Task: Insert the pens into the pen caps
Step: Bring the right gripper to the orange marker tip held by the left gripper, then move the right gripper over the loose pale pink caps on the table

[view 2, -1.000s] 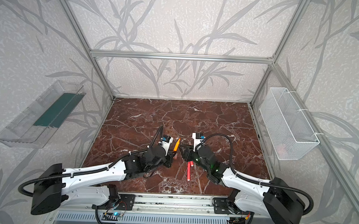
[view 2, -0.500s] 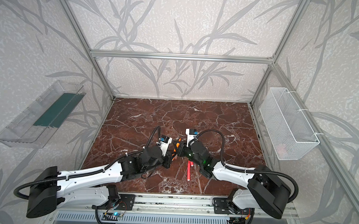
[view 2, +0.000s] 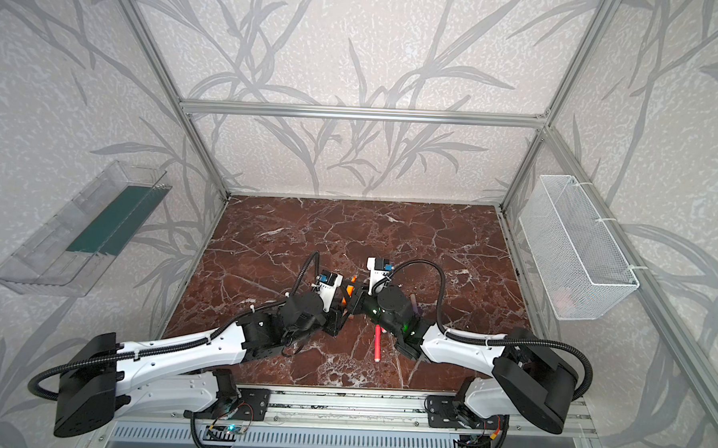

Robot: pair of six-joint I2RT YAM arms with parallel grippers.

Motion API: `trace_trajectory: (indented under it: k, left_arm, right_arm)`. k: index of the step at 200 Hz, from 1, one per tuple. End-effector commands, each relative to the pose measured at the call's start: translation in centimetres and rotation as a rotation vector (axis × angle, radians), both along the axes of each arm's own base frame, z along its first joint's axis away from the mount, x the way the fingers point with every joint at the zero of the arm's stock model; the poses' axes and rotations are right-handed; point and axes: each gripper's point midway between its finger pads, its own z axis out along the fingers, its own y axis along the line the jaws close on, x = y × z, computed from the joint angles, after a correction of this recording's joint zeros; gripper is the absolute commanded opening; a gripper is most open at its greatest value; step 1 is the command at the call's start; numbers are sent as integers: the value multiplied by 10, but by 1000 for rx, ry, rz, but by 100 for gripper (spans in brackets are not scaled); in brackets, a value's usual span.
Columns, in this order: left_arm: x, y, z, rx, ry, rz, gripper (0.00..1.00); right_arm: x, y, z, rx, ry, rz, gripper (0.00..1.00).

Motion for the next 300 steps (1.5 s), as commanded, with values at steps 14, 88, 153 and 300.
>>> trace_trajectory:
  k: [14,88,153,300]
  left_arm:
    - [8,-1,6,-42,-33,19,37]
    - [26,35,-11,-71,25,130,0]
    - [44,128,-33,-31,99,398,0]
    - [39,137,-35,-43,106,412,0]
  right_arm:
    - [-2,7,7,55,-7,1,0]
    - [10,-6,-11,-49,9,-94,39]
    - [26,-27,-75,-598,106,-162,36]
    - [19,-23,-186,-1014,352,-43,27]
